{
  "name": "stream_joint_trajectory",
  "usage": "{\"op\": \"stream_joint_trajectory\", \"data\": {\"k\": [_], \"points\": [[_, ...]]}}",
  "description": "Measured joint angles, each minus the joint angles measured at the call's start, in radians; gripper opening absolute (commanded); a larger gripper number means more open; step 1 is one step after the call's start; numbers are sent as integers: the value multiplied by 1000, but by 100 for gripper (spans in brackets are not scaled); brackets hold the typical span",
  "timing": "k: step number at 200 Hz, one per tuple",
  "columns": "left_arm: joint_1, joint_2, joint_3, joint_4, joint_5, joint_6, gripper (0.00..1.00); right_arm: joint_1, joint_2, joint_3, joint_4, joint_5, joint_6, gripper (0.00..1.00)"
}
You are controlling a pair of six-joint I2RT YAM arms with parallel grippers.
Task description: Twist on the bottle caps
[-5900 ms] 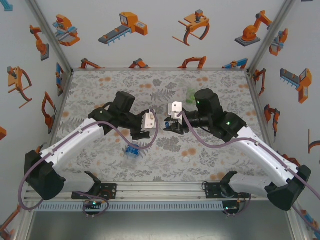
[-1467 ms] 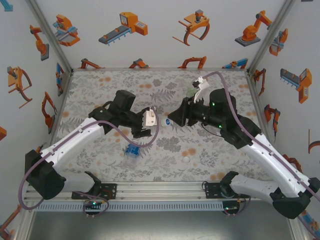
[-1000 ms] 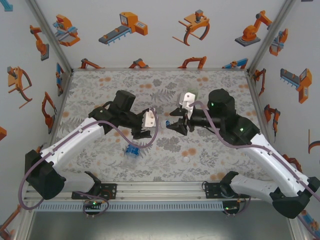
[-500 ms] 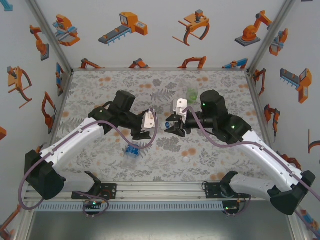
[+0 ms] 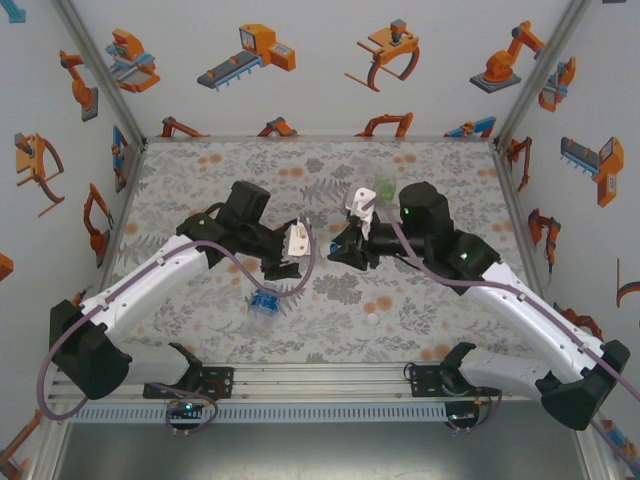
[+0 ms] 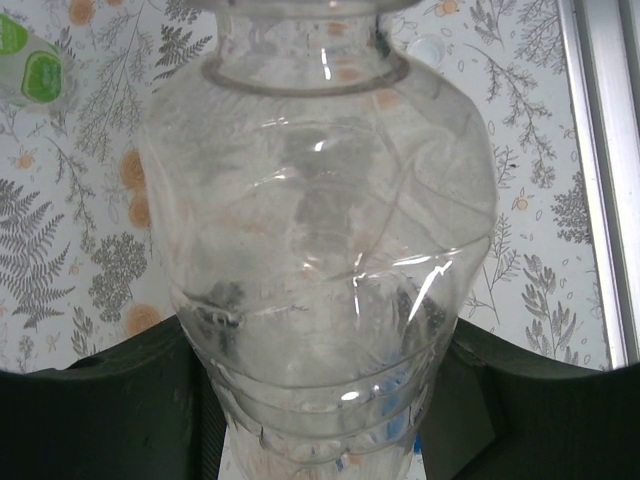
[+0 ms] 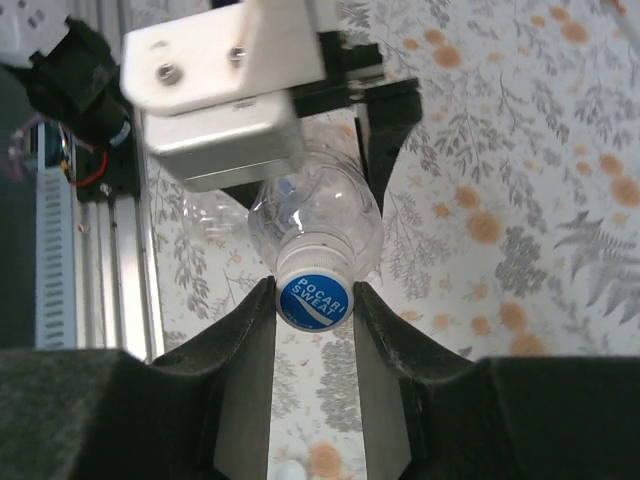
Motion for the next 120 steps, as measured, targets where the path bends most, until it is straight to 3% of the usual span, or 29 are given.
{"op": "stream_joint_trajectory", "data": {"k": [74, 97, 120], "points": [[5, 5, 0, 5, -41, -13, 0, 4, -1, -24, -27, 269, 994, 0], [5, 8, 0, 6, -48, -15, 0, 4, 0, -29, -43, 300, 1174, 0], [6, 9, 0, 2, -56, -15, 0, 4, 6, -28, -55, 309, 1255, 0]]}}
